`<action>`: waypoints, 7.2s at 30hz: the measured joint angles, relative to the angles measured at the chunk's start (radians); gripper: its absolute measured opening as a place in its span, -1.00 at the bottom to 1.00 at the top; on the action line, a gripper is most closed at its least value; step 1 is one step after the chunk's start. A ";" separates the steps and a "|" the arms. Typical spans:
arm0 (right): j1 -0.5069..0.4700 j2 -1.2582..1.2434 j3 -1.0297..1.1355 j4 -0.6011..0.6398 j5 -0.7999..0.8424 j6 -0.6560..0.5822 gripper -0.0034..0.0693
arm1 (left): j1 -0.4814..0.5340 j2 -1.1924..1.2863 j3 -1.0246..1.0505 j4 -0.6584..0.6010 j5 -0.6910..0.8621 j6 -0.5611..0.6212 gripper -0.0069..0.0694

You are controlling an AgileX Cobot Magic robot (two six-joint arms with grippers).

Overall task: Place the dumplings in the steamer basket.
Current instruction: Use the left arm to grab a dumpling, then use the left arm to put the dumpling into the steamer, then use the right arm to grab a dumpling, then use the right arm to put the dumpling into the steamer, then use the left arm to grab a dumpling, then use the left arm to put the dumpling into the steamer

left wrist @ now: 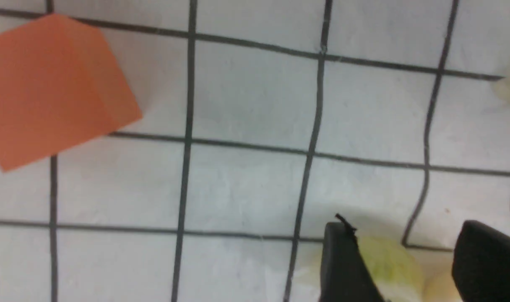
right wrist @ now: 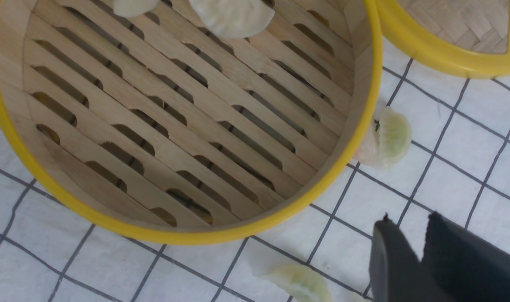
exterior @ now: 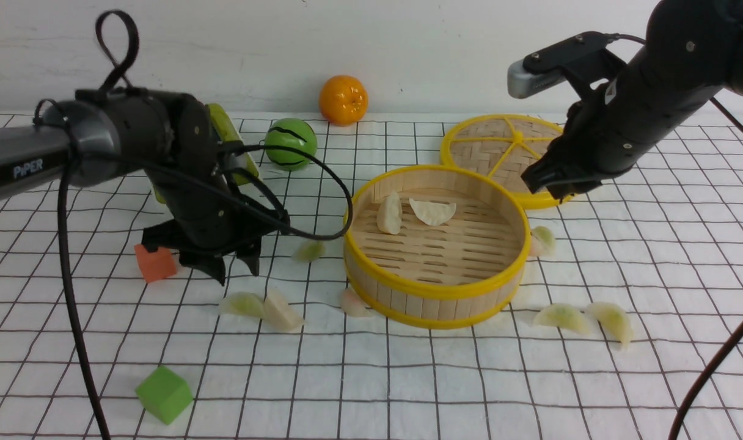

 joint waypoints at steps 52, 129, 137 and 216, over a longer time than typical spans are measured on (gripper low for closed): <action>-0.018 -0.088 0.001 -0.021 0.133 0.000 -0.48 | -0.312 0.381 -0.826 -0.143 0.109 0.297 -0.28; -0.278 0.100 0.458 0.323 -0.370 -0.278 -0.36 | -0.407 -0.799 0.345 0.556 0.188 -0.196 -0.26; -0.278 0.076 0.438 0.326 -0.328 -0.278 -0.36 | -0.407 -0.936 0.506 0.757 0.180 -0.411 -0.25; -0.068 0.045 -0.329 0.191 0.345 -0.128 0.20 | -0.166 -0.075 -0.009 -0.055 -0.101 0.267 -0.11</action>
